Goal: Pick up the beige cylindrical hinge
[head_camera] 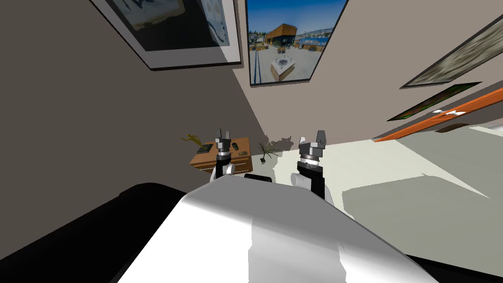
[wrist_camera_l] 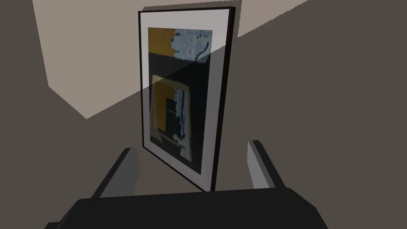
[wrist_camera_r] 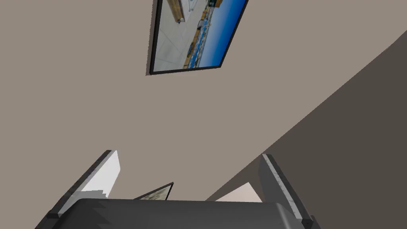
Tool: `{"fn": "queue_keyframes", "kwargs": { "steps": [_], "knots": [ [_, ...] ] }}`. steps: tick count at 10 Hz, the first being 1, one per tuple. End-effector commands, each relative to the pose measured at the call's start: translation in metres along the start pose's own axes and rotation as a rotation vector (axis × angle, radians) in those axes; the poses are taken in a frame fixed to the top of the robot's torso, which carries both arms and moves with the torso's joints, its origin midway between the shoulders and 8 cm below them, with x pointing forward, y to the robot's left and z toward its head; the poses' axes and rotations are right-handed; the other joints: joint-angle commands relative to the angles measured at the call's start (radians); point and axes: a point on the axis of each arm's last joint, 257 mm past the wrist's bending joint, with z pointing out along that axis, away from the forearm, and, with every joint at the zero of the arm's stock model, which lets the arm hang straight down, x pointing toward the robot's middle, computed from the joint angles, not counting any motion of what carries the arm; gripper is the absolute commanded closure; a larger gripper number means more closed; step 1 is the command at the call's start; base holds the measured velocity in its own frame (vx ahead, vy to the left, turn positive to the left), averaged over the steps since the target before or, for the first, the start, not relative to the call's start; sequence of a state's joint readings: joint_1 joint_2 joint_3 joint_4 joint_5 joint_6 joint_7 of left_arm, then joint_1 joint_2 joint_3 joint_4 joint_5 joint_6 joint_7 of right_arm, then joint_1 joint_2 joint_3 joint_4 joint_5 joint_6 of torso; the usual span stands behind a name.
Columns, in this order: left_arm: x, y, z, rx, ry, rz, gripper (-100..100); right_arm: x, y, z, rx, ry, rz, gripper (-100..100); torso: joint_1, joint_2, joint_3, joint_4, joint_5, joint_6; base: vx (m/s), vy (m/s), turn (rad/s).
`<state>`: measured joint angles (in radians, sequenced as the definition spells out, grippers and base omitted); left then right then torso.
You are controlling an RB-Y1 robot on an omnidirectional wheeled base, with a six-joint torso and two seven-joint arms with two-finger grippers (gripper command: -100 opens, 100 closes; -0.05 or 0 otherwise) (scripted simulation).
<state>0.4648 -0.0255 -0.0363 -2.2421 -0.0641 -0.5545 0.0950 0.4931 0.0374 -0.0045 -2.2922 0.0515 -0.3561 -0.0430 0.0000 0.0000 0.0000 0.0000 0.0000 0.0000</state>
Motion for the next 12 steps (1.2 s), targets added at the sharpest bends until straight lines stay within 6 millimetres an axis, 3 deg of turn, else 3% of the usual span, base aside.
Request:
{"fn": "queue_keyframes", "kwargs": {
  "steps": [1,12],
  "knots": [
    [0.003,0.006,0.001,-0.019,0.035,0.014,-100,0.0,0.0,0.0,0.0,0.0,0.0,0,0.0,0.0,0.0,0.0,0.0,0.0,-0.011,0.0,-0.006],
    [-0.002,0.068,0.016,-0.216,0.112,0.085,-100,0.0,0.0,0.0,0.0,0.0,0.0,0,0.0,0.003,0.001,0.001,0.0,0.0,-0.038,-0.001,-0.016]
  ]
}}
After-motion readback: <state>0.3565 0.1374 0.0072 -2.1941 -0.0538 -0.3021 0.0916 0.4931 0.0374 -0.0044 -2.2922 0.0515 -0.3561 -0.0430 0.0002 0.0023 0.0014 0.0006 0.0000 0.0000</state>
